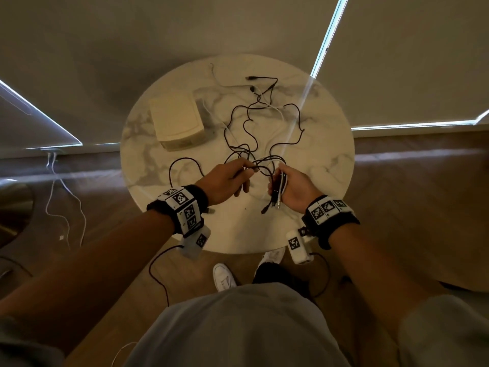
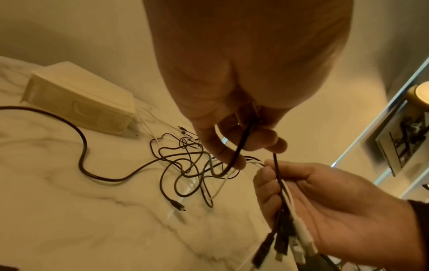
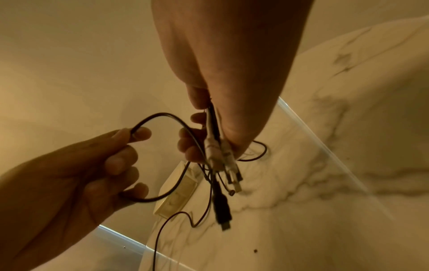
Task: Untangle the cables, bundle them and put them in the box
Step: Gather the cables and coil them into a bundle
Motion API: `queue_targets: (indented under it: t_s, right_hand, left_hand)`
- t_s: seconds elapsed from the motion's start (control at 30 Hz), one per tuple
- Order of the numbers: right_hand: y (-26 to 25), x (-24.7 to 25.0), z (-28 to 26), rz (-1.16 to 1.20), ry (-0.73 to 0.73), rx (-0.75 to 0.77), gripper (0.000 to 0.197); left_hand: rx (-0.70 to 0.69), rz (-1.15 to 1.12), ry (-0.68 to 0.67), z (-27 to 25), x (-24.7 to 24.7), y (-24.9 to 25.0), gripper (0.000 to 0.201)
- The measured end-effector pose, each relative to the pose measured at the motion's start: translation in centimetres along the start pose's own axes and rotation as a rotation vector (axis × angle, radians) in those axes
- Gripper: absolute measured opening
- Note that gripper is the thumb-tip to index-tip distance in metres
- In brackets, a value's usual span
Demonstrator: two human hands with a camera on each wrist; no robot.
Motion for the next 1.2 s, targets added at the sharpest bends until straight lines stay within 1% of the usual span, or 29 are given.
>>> queue_targets:
  t_s: [0.17,0.3,0.4,0.47,0.5,0.57,0.63,0.67,0.73,0.8,0.87,0.9,1.03,1.07,1.13,1.2]
  right_hand:
    - [0.6,-0.5,-1.5,-0.062,-0.075,-0.003,0.035]
    - [-0.1,-0.4,-2.3,-0.121,-0.131,0.014,0.037]
    - [-0.8,-0.2,-2.7,-0.161,-0.182,0.001,0.037]
    - [-1.1,0.1,-3.0,-0.179,-0.235,-0.038,0.038]
    - [-1.3,0.4,-3.1,-0.18,-0.272,-0.057,0.039]
    - [-1.8,0.7,-3.4,-0.222,-0.338,-0.085,0.042]
    - [-2.3,1.0,-3.7,-0.342,-0.37,-0.1,0.041]
    - [-2.5,1.1,-3.9,-0.424,-0.379,-0.104,0.04]
    - [-2.9,1.3,-4.3,-0.586,-0.4,-0.114,0.039]
    - [-3.3,1.4,-4.6,-0.711,-0.428,-0.129,0.038]
    - [-3.6,1.3,-5.0,-0.811,-0.463,-0.152,0.037]
    - [-3.7,1.2,-5.2,-0.85,-0.479,-0.166,0.037]
    - [-4.1,1.1,-5.6,-0.912,-0.526,-0.209,0.038]
    - [-4.3,1.3,-5.6,-0.928,-0.527,-0.217,0.038]
    - [-4.8,1.9,-5.6,-0.971,-0.522,-0.232,0.038]
    - [-5.2,2.8,-5.3,-1.059,-0.499,-0.237,0.038]
  left_hand:
    - [0.076,-0.098,0.084,1.1,-0.5,1.0,0.021]
    - [0.096,-0.114,0.152,2.3,-0.2,1.7,0.02]
    - [0.108,-0.005,0.223,3.2,0.1,1.6,0.019]
    - [0.067,0.102,0.256,3.8,0.1,1.4,0.021]
    - [0.039,0.156,0.252,4.0,0.0,1.3,0.022]
    - [-0.027,0.286,0.18,4.4,-0.6,1.0,0.028]
    - [-0.074,0.407,0.085,4.4,-1.7,0.4,0.046]
    - [-0.078,0.435,0.063,4.4,-2.2,0.1,0.057]
    - [-0.074,0.465,0.071,4.6,-2.9,-0.2,0.073]
    - [-0.048,0.505,0.052,5.0,-3.6,-0.4,0.079]
    - [-0.023,0.545,0.005,5.5,-4.2,-0.5,0.078]
    - [-0.038,0.556,-0.011,5.8,-4.5,-0.5,0.073]
    - [-0.131,0.546,-0.064,6.9,-5.6,0.0,0.036]
    - [-0.142,0.532,-0.084,7.0,-5.8,0.1,0.029]
    - [-0.133,0.491,-0.125,7.0,-6.1,-0.1,0.028]
    - [-0.083,0.497,-0.161,6.9,-6.3,-0.3,0.037]
Point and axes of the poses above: each hand's wrist, its own z-axis towards the middle knuckle, its own x-axis out of the back of the hand, y = z × x, the point moved 4 cm from there along z, towards the middle knuckle, and after that the axes turned 1 degree about z, right-handed, at the moved point
